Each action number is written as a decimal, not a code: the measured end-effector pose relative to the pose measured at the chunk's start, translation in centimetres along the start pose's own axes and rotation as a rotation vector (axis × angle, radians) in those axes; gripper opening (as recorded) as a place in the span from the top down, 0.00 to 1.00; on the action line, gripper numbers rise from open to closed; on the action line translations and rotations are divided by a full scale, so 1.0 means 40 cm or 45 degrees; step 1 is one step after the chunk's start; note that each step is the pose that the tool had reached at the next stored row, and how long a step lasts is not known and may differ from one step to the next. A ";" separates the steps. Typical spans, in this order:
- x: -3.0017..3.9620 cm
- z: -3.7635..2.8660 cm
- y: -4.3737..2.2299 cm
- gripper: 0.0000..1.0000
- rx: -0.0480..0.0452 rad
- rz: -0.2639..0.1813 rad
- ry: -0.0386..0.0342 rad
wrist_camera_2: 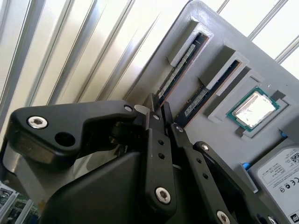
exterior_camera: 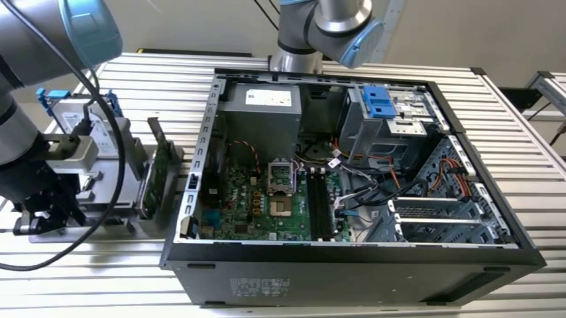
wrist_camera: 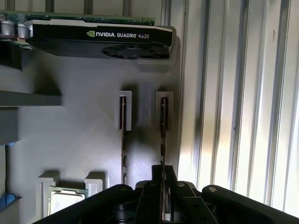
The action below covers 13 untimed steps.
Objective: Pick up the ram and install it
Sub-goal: 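Pick up the ram and move it above insertion slot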
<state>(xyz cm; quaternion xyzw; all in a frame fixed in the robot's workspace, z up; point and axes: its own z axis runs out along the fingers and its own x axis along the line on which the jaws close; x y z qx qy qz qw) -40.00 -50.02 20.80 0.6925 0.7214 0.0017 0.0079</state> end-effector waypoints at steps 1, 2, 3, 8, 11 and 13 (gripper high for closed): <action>0.000 -0.002 0.000 1.00 0.000 0.000 0.0001; 0.000 -0.004 0.000 1.00 0.000 0.000 0.0000; 0.000 -0.006 0.000 1.00 0.000 0.000 0.0000; 0.000 -0.016 0.000 1.00 0.000 0.000 0.0001; 0.000 -0.022 0.000 1.00 0.000 0.000 0.0000; 0.000 -0.026 0.000 1.00 0.000 0.000 -0.0001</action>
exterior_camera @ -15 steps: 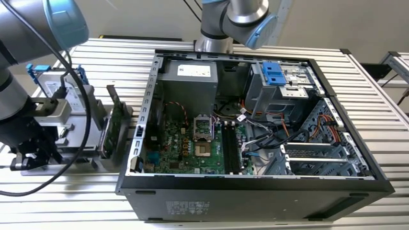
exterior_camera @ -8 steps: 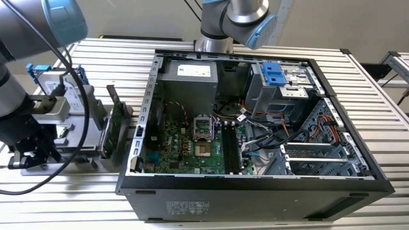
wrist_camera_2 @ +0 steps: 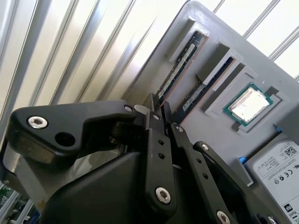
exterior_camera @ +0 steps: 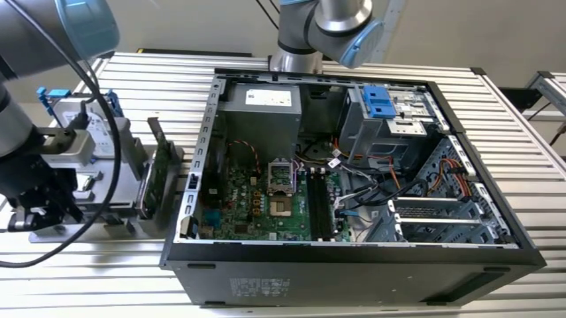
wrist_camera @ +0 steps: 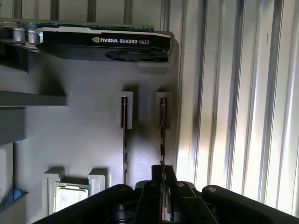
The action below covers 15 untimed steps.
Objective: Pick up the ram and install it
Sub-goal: 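Pick up the ram and move it above insertion slot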
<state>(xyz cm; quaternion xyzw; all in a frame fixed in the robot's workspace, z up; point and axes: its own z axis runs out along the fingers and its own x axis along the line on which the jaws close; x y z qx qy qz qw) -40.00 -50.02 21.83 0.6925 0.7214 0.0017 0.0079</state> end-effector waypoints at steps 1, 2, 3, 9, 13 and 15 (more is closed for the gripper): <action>0.000 -0.002 0.000 1.00 0.000 0.000 0.0000; 0.000 -0.004 0.000 1.00 0.000 0.000 0.0001; 0.000 -0.005 0.000 1.00 0.000 0.000 0.0001; 0.000 -0.016 0.000 1.00 0.000 0.000 0.0001; 0.000 -0.022 0.000 1.00 0.000 0.000 0.0001; 0.000 -0.025 0.000 1.00 0.000 0.000 0.0001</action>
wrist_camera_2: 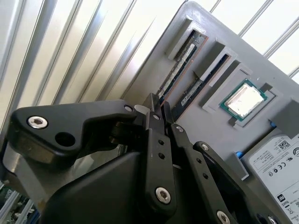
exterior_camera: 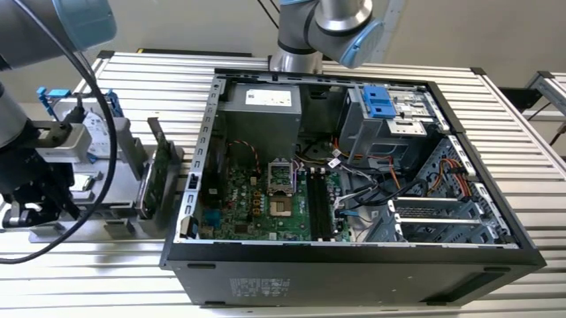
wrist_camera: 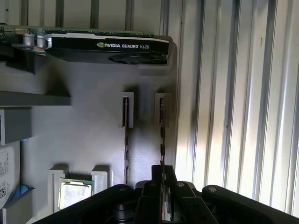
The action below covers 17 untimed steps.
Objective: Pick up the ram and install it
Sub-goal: 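Pick up the ram and move it above insertion slot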
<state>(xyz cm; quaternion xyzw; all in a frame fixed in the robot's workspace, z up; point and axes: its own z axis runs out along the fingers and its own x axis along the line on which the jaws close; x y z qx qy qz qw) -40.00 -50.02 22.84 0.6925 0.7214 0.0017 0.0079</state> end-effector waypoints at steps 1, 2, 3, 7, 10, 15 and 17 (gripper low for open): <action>0.000 -0.001 0.000 1.00 0.000 0.000 0.0000; 0.000 -0.003 0.000 1.00 0.000 0.000 0.0000; 0.000 -0.004 0.000 1.00 0.000 0.000 0.0000; 0.000 -0.010 0.000 1.00 0.000 0.000 0.0000; 0.000 -0.013 0.000 1.00 0.000 0.000 0.0001; 0.000 -0.019 0.000 1.00 0.000 0.000 0.0000; 0.000 -0.021 0.000 1.00 0.000 0.000 0.0001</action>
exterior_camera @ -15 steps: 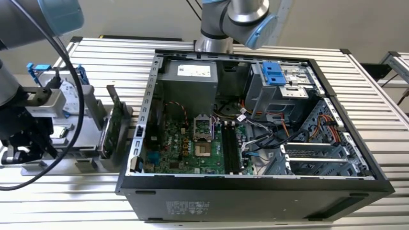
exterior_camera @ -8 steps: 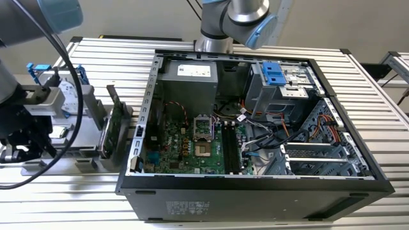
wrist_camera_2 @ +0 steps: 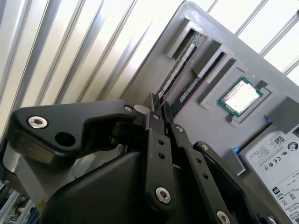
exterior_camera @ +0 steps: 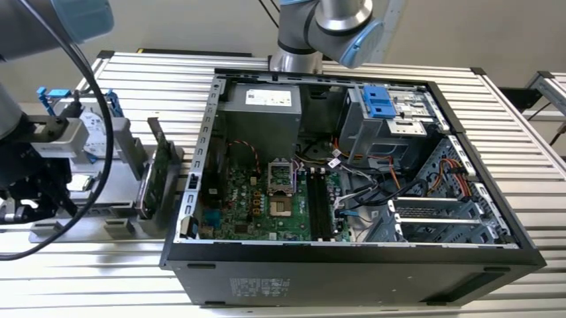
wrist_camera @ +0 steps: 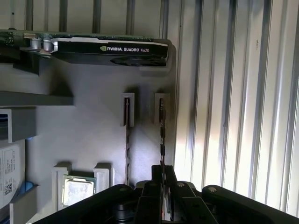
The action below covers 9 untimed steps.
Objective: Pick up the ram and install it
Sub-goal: 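Pick up the ram and move it above insertion slot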
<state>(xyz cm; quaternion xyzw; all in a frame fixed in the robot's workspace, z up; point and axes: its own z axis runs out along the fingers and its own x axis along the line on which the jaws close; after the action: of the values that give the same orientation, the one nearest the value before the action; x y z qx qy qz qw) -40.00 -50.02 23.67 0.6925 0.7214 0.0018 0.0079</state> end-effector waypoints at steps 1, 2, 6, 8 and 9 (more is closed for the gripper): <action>0.000 -0.001 0.000 1.00 0.000 0.000 -0.0001; 0.000 -0.002 0.000 1.00 0.000 0.000 -0.0001; 0.000 -0.007 0.000 1.00 0.000 0.000 -0.0001; 0.000 -0.009 0.000 1.00 0.000 0.000 0.0000; 0.000 -0.010 0.000 1.00 0.000 0.000 0.0000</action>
<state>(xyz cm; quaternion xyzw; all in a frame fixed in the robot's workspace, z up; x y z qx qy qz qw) -40.00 -50.02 24.05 0.6925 0.7214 0.0018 0.0079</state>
